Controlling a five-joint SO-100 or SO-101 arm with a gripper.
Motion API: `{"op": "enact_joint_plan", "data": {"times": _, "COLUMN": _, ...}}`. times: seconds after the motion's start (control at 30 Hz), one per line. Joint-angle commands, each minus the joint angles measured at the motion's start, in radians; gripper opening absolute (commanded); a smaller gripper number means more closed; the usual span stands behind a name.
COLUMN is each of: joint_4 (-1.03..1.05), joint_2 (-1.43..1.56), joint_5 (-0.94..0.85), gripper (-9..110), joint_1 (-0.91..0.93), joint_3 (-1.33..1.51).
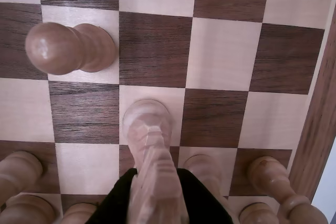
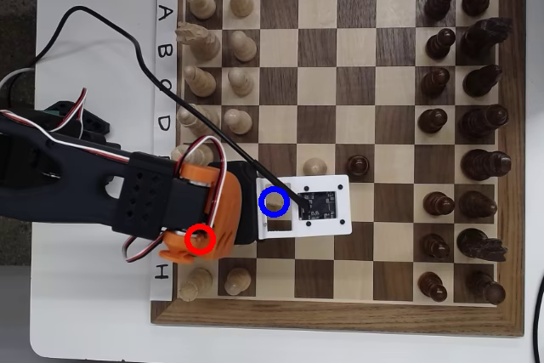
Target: Move the piece to destination
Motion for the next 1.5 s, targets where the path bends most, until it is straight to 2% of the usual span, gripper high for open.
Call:
{"op": "enact_joint_plan", "data": {"times": 0.0, "joint_4": -0.015, "joint_2": 0.002, "joint_5": 0.008, "gripper": 2, "joint_1": 0.006, "joint_3": -0.043}}
{"op": "enact_joint_plan", "data": {"times": 1.47, "joint_4": -0.011, "joint_2": 0.034, "joint_5": -0.006, "gripper": 2, "joint_1": -0.011, "joint_3": -0.021}}
